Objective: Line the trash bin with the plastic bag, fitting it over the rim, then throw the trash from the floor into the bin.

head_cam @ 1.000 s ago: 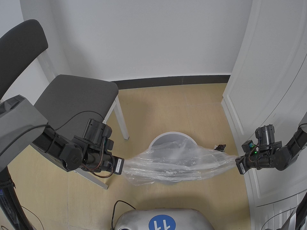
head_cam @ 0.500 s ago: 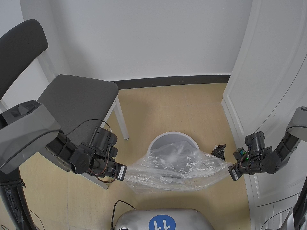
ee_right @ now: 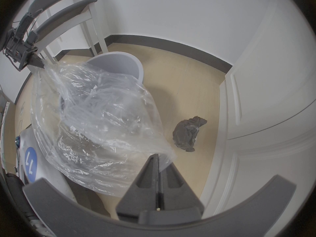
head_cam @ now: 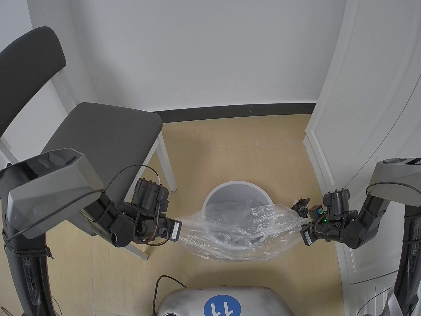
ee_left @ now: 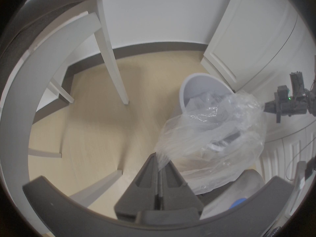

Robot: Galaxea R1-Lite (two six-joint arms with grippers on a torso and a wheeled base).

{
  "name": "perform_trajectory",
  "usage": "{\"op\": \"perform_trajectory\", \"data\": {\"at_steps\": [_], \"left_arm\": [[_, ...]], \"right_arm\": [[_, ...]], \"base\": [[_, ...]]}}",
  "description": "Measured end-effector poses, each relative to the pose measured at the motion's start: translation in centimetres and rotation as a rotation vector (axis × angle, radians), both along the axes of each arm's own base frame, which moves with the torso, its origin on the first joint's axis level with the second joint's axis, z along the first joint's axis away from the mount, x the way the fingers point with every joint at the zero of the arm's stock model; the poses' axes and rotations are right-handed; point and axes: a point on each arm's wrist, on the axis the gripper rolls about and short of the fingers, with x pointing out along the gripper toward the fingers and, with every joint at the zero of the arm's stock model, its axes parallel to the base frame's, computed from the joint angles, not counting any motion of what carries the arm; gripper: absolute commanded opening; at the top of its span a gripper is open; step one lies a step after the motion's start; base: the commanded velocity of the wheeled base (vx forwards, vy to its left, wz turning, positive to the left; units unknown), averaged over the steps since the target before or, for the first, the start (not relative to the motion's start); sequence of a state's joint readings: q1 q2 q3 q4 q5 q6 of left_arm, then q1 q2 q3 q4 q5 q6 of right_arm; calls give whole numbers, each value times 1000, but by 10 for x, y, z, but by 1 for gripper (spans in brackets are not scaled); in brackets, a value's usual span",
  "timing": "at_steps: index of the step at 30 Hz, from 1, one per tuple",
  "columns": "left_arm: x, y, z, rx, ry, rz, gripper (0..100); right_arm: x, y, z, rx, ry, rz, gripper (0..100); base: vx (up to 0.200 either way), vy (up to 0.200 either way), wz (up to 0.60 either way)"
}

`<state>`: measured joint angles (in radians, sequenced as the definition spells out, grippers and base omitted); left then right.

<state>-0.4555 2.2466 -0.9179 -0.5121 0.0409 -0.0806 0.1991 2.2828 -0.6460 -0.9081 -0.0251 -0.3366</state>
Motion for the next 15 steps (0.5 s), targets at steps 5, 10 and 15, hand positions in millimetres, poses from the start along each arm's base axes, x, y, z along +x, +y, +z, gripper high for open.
{"op": "perform_trajectory", "data": {"at_steps": [5, 10, 15], "left_arm": [[2, -1, -16, 13, -69, 26, 0], [-1, 5, -32, 49, -36, 31, 0], [1, 15, -39, 79, -21, 31, 0]], "right_arm": [[-1, 2, -17, 4, 4, 0, 0], [-4, 1, -31, -6, 37, 2, 0], [-5, 0, -38, -12, 59, 1, 0]], "base": [[0, 0, 0], [0, 0, 0], [0, 0, 0]]}}
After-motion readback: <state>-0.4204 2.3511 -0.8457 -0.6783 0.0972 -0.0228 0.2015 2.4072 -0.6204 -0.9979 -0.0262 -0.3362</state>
